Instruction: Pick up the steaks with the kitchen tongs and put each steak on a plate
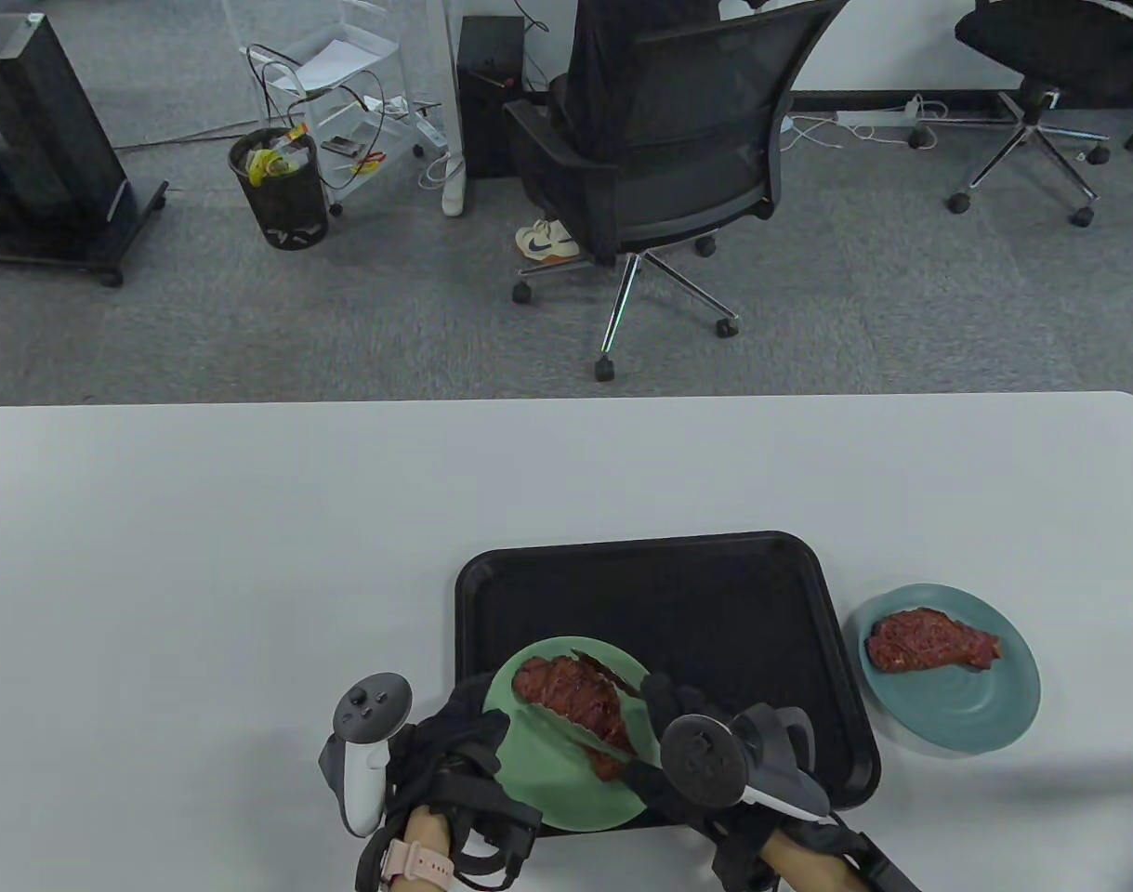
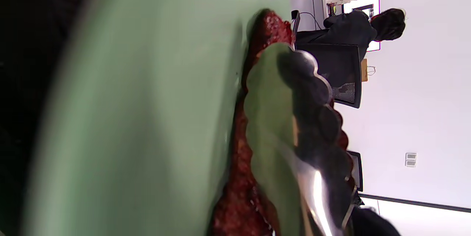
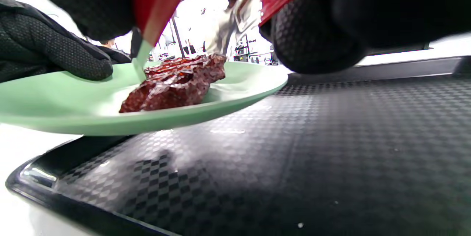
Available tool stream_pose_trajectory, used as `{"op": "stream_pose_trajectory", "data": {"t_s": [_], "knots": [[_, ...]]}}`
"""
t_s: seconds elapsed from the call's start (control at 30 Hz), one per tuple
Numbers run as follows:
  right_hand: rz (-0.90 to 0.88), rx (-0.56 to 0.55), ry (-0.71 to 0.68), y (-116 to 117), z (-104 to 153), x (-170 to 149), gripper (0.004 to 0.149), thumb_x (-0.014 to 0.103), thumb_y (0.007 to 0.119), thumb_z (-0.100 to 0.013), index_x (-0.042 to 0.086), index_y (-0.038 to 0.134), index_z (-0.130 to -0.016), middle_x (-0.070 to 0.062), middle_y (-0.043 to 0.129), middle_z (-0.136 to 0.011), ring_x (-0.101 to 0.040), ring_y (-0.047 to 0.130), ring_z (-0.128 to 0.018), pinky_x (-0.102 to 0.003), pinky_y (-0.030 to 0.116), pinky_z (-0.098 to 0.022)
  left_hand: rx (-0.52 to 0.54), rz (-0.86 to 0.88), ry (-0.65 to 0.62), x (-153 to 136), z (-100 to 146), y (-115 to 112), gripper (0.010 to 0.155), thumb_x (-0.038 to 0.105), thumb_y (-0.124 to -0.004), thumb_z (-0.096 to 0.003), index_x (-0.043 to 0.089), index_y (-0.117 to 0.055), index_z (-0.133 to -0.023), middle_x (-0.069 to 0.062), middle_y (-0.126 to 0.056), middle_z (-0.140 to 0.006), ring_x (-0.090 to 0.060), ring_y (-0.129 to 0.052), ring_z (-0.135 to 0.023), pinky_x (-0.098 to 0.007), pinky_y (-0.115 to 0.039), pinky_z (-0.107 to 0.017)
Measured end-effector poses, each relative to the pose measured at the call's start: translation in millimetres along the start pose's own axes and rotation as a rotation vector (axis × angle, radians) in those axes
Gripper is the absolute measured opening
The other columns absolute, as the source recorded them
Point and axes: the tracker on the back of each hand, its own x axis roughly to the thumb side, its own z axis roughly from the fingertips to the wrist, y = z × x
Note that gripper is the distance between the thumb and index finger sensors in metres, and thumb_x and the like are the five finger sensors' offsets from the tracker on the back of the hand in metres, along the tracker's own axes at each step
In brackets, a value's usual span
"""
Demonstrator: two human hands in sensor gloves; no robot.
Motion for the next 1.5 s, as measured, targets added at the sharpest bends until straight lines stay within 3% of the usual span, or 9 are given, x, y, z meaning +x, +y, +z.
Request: {"op": "stream_pose_trajectory", "data": {"t_s": [0.33, 0.53, 0.7, 0.87, 1.07, 1.17, 1.5], "knots": [[-0.023, 0.004, -0.036, -2, 3, -1, 0.091, 0.053, 0.078, -0.039, -0.008, 0.050, -0.100, -0.035, 0.070, -0.088, -0.049, 0.088, -0.048, -0.048, 0.085, -0.019, -0.019, 0.060, 0.005, -4, 0, 8, 0.059, 0.021, -0.069, -0.0439, 0.015, -0.059, -0.102, -0.016, -0.076, -0.086, -0.039, -0.095, -0.053, -0.035, -0.093, -0.026], [-0.031, -0.118, -0.051, -19, 20, 0, 0.092, 0.054, 0.077, -0.040, -0.006, 0.047, -0.102, -0.035, 0.069, -0.089, -0.048, 0.087, -0.050, -0.048, 0.084, -0.021, 0.039, 0.187, 0.014, -10, -2, 29, 0.059, 0.021, -0.069, -0.0440, 0.015, -0.059, -0.102, -0.016, -0.075, -0.087, -0.040, -0.095, -0.053, -0.036, -0.092, -0.026], [-0.019, -0.223, 0.051, -28, 30, -17, 0.091, 0.053, 0.076, -0.040, -0.006, 0.047, -0.102, -0.035, 0.069, -0.089, -0.048, 0.087, -0.050, -0.048, 0.084, -0.021, 0.164, 0.290, -0.002, -14, -1, 67, 0.060, 0.021, -0.069, -0.0444, 0.015, -0.058, -0.103, -0.016, -0.073, -0.088, -0.041, -0.093, -0.055, -0.038, -0.091, -0.027], [0.013, -0.242, 0.211, -25, 31, -50, 0.090, 0.054, 0.075, -0.041, -0.006, 0.046, -0.103, -0.034, 0.069, -0.089, -0.048, 0.086, -0.050, -0.048, 0.084, -0.021, 0.356, 0.453, 0.026, -35, -6, 118, 0.060, 0.021, -0.068, -0.0448, 0.017, -0.055, -0.103, -0.015, -0.071, -0.090, -0.041, -0.091, -0.058, -0.039, -0.090, -0.030], [-0.074, -0.209, 0.334, -10, 24, -85, 0.090, 0.053, 0.075, -0.041, -0.005, 0.046, -0.102, -0.034, 0.069, -0.089, -0.048, 0.086, -0.050, -0.048, 0.083, -0.021, 0.509, 0.448, 0.106, -59, -11, 164, 0.061, 0.021, -0.069, -0.0450, 0.019, -0.054, -0.104, -0.014, -0.069, -0.092, -0.041, -0.090, -0.062, -0.040, -0.090, -0.033], [-0.086, -0.207, 0.365, -6, 22, -93, 0.090, 0.054, 0.075, -0.041, -0.005, 0.046, -0.102, -0.034, 0.069, -0.089, -0.048, 0.086, -0.050, -0.048, 0.083, -0.021, 0.548, 0.470, 0.136, -66, -14, 171, 0.061, 0.021, -0.069, -0.0447, 0.019, -0.053, -0.104, -0.014, -0.069, -0.092, -0.042, -0.090, -0.062, -0.040, -0.091, -0.034], [-0.034, -0.201, 0.334, 1, 18, -87, 0.090, 0.054, 0.075, -0.041, -0.005, 0.047, -0.102, -0.033, 0.069, -0.089, -0.047, 0.087, -0.050, -0.048, 0.084, -0.021, 0.602, 0.413, 0.181, -70, -14, 164, 0.062, 0.019, -0.068, -0.0442, 0.017, -0.049, -0.103, -0.018, -0.067, -0.091, -0.042, -0.090, -0.063, -0.039, -0.092, -0.034]]}}
